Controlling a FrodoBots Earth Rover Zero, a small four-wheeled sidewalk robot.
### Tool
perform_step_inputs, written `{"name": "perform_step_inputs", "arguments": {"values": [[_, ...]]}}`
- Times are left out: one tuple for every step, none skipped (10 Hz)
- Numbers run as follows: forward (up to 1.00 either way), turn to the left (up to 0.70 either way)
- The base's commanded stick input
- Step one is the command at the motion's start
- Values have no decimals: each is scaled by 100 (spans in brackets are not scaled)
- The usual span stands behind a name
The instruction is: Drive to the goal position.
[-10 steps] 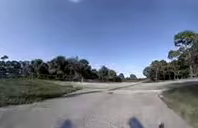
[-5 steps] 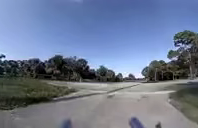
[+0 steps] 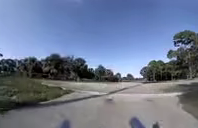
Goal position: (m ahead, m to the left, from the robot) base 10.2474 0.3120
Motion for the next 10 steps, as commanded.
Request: {"name": "perform_step_inputs", "arguments": {"values": [[85, 0], [85, 0], [85, 0], [85, 0], [85, 0], [85, 0], [85, 0], [85, 0], [85, 0], [85, 0]]}}
